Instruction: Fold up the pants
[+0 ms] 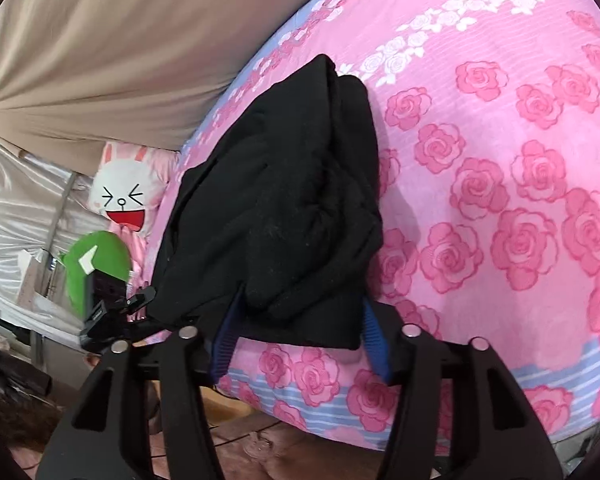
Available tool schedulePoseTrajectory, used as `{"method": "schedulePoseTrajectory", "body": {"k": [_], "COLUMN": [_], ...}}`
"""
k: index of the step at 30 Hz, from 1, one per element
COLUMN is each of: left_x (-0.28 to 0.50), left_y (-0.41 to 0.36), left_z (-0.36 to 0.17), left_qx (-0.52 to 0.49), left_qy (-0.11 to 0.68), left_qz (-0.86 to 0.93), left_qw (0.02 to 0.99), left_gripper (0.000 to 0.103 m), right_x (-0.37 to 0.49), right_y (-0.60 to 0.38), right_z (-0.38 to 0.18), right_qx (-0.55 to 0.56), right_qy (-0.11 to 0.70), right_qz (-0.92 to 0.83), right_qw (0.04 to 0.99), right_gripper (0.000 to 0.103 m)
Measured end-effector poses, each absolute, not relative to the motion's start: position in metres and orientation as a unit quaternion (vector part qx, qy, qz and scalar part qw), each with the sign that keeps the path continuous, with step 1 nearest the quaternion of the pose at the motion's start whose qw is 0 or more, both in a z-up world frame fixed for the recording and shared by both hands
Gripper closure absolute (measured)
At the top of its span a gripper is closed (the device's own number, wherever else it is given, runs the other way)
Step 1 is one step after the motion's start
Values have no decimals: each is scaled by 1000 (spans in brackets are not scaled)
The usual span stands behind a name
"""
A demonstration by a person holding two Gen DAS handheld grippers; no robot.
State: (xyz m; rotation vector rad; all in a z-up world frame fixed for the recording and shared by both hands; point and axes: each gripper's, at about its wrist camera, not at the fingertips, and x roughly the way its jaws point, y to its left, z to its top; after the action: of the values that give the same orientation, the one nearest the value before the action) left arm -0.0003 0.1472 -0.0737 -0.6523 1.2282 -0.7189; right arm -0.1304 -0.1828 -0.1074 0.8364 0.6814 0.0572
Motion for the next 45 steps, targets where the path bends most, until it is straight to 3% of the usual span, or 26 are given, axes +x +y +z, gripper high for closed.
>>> {"method": "schedulePoseTrajectory", "body": {"k": [5, 6, 7, 9, 11, 26, 45], "left_x": [7, 7, 6, 3, -3, -70, -99], "left_y": [127, 122, 118, 118, 122, 137, 118], "left_z": [-72, -71, -69, -60, -45, 41, 228], "left_qx": [-282, -279, -275, -262, -251, -189, -46], "left_qy": [544, 542, 539, 527, 509, 429, 162], "left_qz": [-341, -340, -339, -335, -338, -375, -418], "left_qw": [713, 716, 720, 735, 751, 800, 893], "left_gripper": [31, 45, 51, 78, 83, 84, 84], "right_x": [-116, -118, -119, -124, -132, -200, -252], "right_y": [-178, -178, -177, -169, -161, -101, -79], "right_z": [-105, -105, -104, -94, -80, 8, 164], "right_qx": [399, 398, 395, 369, 345, 216, 62], "right_qy": [305, 302, 299, 283, 270, 209, -63], "right_qz": [32, 27, 22, 10, 9, 15, 27], "right_qw": [864, 866, 868, 885, 899, 954, 996], "right_gripper": [44, 49, 54, 67, 69, 71, 71]}}
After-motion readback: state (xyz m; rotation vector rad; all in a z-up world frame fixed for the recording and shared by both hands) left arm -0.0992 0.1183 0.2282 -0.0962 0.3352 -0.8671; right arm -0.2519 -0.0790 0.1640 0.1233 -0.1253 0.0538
